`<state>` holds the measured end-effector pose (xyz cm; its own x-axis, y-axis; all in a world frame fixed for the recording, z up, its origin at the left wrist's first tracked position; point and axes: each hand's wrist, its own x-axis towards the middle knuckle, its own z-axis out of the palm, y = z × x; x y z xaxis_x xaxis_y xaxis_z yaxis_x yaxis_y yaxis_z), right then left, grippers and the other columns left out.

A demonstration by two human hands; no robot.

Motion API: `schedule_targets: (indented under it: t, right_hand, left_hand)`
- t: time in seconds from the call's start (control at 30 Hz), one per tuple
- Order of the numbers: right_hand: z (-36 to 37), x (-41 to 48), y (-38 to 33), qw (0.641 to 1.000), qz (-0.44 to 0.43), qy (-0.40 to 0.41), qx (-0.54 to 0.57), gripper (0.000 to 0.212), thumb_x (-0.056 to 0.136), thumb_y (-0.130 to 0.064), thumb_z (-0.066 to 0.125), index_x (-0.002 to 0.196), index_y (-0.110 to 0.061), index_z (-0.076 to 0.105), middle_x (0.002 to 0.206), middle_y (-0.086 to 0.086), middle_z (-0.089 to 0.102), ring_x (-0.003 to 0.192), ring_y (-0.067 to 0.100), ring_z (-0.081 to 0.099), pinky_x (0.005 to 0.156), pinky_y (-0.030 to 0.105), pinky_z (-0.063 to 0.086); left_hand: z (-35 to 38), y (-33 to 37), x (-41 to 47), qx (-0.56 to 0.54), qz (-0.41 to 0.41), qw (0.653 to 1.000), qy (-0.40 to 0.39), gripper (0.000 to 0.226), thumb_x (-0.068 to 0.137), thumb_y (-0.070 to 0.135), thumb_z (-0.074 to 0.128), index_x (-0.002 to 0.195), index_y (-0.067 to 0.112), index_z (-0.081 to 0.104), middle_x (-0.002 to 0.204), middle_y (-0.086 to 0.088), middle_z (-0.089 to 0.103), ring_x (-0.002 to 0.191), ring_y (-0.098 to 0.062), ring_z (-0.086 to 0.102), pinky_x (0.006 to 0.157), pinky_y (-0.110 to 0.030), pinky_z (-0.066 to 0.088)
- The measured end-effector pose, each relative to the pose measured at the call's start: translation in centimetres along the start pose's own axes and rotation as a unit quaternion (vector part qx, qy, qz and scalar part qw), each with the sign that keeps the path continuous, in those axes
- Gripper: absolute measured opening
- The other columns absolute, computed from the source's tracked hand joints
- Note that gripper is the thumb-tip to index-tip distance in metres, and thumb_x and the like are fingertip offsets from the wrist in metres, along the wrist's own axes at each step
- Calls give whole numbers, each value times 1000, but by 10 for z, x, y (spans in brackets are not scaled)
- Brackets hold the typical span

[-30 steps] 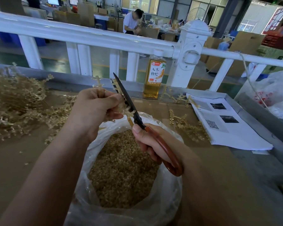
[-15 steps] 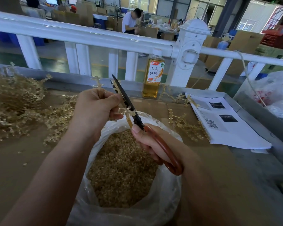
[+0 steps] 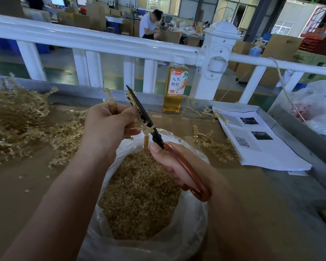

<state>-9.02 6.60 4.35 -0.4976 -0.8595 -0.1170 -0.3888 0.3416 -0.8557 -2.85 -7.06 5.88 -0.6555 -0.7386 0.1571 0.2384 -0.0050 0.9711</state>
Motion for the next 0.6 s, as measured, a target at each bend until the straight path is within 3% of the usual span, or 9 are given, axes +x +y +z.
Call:
schedule_targets:
  t: [0.1,0.2,0.27,0.33,0.43,0.53,0.6]
  right_hand:
    - [-1,-1,0,1000,-21,8,-7,50,90,-55,31,90,-8,48,51,-9,37,33,-5,40,37,4,32]
    - [-1,-2,-2,1000,-24,10,-12,60,91,-53,31,99,3,52,55,-8,34,32,-5,39,38,4,32]
    - [0,-1,0,999,-24,12,-18,66,92,-52,32,107,9,52,54,-8,33,32,-4,38,38,4,31]
    - [0,-1,-1,999,-21,14,-21,63,90,-55,32,95,4,54,55,-8,34,33,-4,38,38,5,31]
    - [1,-3,-3,999,-20,20,-21,47,82,-62,32,71,-18,44,58,-10,37,35,-6,40,41,7,32]
    - [0,-4,-3,999,-18,26,-11,38,82,-61,30,68,-27,40,58,-11,39,38,-8,44,50,15,33]
    - [0,-4,-3,999,-24,32,-12,38,87,-57,29,66,-28,40,51,-10,45,39,-7,44,47,11,35]
  left_hand:
    - [-1,0,0,-7,-3,1000,-10,17,84,6,62,68,3,57,52,-2,59,47,-9,56,54,-23,56]
    - [-2,1,0,-12,-4,1000,-12,17,85,4,61,69,2,56,60,-8,58,50,-13,56,54,-23,56]
    - [-3,1,0,-21,-5,1000,-17,17,85,3,61,69,3,56,52,-2,60,46,-9,56,51,-21,55]
    - [-5,1,0,-29,-7,999,-28,17,85,3,60,69,3,57,47,3,59,45,-8,56,49,-21,52]
    - [-7,1,0,-48,-22,998,-47,16,87,2,57,71,4,58,45,5,56,41,-6,53,47,-21,51]
    - [-4,1,-1,-48,-32,996,-71,16,87,1,55,73,6,58,45,5,55,40,-5,51,47,-22,53]
    - [-3,1,-2,-48,-35,994,-87,17,86,-1,55,71,7,58,46,5,55,39,-5,51,46,-23,53]
